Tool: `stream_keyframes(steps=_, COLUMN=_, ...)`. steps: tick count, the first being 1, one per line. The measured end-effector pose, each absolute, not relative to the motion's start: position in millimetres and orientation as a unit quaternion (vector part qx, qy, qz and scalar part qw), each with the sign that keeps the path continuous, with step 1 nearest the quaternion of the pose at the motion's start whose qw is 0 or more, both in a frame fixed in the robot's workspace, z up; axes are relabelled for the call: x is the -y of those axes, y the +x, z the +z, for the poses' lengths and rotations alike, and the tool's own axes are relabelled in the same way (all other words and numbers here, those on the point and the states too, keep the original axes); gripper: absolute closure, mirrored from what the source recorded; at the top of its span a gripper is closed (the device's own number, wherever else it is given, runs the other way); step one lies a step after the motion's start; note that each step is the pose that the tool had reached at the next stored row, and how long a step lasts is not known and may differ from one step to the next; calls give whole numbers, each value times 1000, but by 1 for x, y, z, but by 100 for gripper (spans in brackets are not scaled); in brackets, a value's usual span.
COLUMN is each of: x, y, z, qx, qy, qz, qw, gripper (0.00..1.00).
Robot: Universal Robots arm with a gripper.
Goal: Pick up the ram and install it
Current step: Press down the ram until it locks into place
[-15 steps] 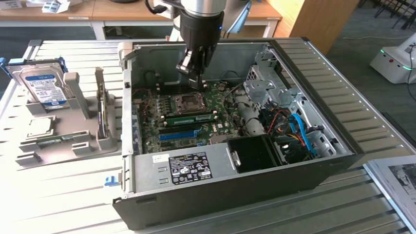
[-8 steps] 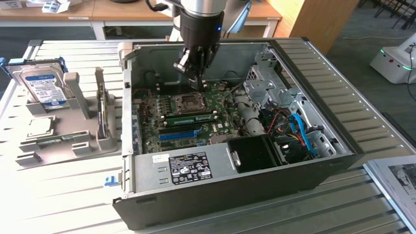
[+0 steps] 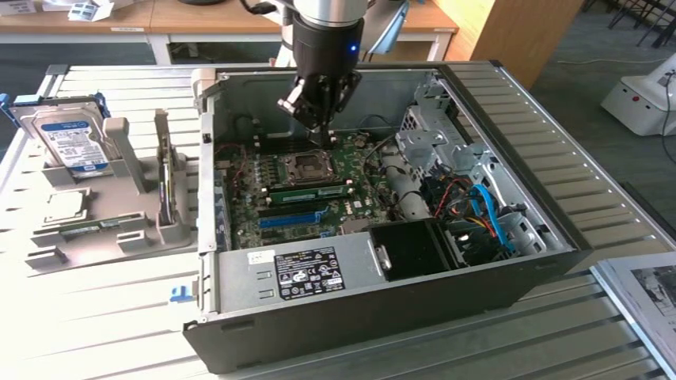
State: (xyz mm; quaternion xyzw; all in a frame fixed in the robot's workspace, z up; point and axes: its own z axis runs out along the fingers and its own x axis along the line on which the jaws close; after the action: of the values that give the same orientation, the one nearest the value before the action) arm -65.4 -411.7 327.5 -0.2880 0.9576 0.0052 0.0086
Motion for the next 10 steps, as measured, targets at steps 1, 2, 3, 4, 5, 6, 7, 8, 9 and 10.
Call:
stream_keyframes(steps=1, x=412, y=-65, z=327, qx=-960, qy=-280, qz=5, qw=9, gripper=90)
stream_keyframes(steps=2, x=412, y=-65, z=327, qx=-963, qy=-271, qz=5, qw=9, gripper=90)
stream_keyframes(steps=3, x=412, y=-65, z=327, qx=-965, qy=-262, qz=5, qw=9, gripper=90)
stream_keyframes(steps=4, x=412, y=-65, z=327, qx=-967, qy=-254, qz=5, qw=9, gripper=90)
stream_keyframes(steps=5, x=412, y=-65, z=327, qx=-969, qy=-246, qz=4, qw=9, gripper=90)
stream_keyframes(steps=6, x=412, y=-65, z=327, qx=-971, qy=-237, qz=4, qw=9, gripper=90)
stream_keyframes(steps=7, x=412, y=-65, z=327, qx=-973, qy=-229, qz=4, qw=9, gripper=90)
stream_keyframes(steps=8, x=412, y=-65, z=327, qx=-975, qy=-221, qz=4, qw=9, gripper=90)
stream_keyframes(steps=9, x=412, y=-65, z=327, qx=-977, qy=-212, qz=4, qw=9, gripper=90)
stream_keyframes(steps=10, x=412, y=-65, z=327, qx=-979, qy=-203, qz=4, qw=9, gripper=90)
